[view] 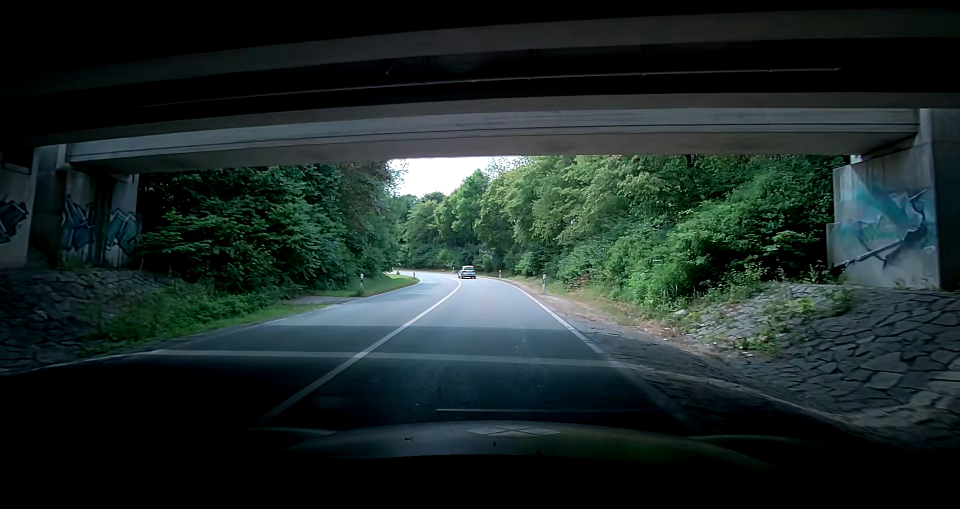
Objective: Follow the waypoints while adhering to traffic rules and regulations
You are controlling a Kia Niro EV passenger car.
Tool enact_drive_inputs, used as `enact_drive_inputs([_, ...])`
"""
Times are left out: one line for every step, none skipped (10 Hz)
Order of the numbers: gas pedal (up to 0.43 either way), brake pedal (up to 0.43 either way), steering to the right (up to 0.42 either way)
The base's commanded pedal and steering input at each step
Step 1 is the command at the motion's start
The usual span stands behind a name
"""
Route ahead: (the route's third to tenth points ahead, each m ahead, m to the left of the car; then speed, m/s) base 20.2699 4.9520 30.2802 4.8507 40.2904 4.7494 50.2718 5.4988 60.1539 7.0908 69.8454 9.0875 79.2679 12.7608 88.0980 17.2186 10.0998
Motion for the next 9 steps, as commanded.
enact_drive_inputs([0.177,0.0,0.001])
enact_drive_inputs([0.177,0.0,0.0])
enact_drive_inputs([0.177,0.0,0.001])
enact_drive_inputs([0.177,0.0,0.001])
enact_drive_inputs([0.169,0.0,0.001])
enact_drive_inputs([0.169,0.0,0.002])
enact_drive_inputs([0.169,0.0,0.001])
enact_drive_inputs([0.169,0.0,0.001])
enact_drive_inputs([0.169,0.0,0.001])
